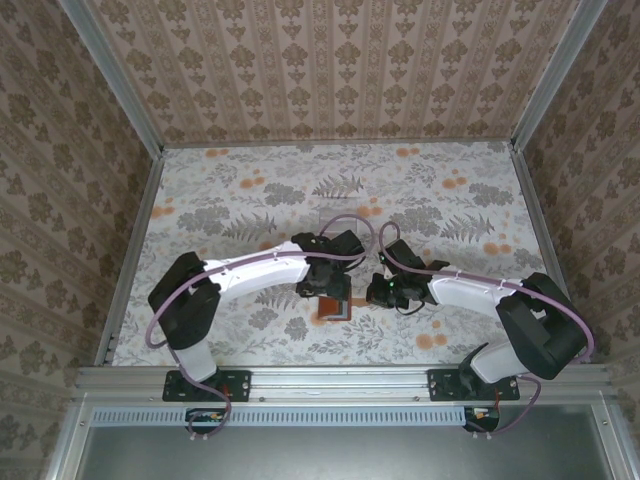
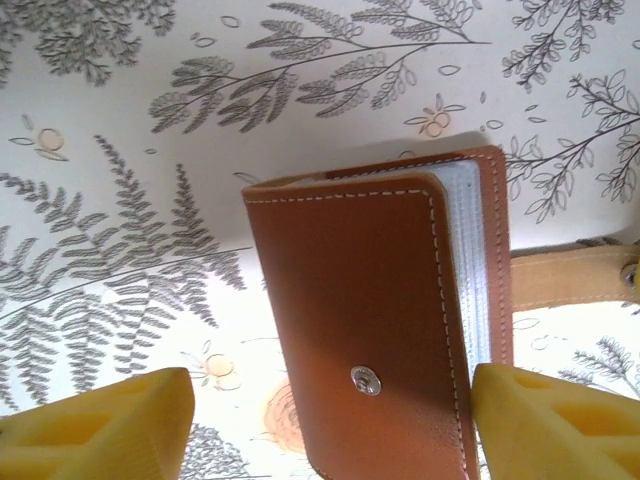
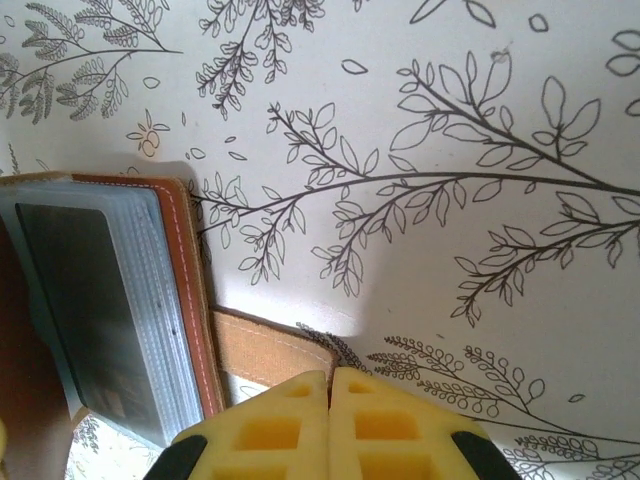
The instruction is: Take the credit cards out of the card holder
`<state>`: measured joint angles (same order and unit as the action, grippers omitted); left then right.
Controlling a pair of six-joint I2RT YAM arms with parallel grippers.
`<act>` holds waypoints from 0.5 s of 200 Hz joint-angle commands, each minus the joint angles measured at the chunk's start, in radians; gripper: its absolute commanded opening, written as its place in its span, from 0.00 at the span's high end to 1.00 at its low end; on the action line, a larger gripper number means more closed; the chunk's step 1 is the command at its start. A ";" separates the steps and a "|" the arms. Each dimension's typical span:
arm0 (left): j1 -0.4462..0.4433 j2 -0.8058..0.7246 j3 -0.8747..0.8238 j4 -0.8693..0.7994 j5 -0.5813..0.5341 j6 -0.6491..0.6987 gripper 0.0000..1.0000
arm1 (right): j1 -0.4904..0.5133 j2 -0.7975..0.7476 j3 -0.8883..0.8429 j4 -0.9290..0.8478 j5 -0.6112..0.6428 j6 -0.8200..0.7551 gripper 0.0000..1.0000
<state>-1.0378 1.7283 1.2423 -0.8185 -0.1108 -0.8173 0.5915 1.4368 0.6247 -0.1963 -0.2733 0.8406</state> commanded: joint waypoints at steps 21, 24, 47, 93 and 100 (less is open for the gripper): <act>0.031 -0.110 -0.097 -0.019 -0.037 -0.020 0.35 | -0.009 -0.019 0.042 -0.085 0.030 -0.014 0.93; 0.033 -0.117 -0.103 -0.015 -0.034 -0.019 0.36 | -0.009 -0.019 0.044 -0.089 0.030 -0.016 0.93; 0.059 -0.161 -0.160 0.029 -0.008 -0.013 0.43 | -0.009 -0.019 0.057 -0.110 0.035 -0.022 0.93; 0.130 -0.240 -0.296 0.187 0.082 0.002 0.61 | -0.009 -0.018 0.078 -0.148 0.053 -0.034 0.93; 0.142 -0.253 -0.322 0.226 0.104 0.003 0.65 | -0.009 -0.018 0.080 -0.153 0.058 -0.036 0.93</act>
<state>-0.9291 1.5227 0.9844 -0.7025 -0.0723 -0.8215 0.5915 1.4368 0.6754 -0.2821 -0.2581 0.8253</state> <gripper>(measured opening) 0.391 0.071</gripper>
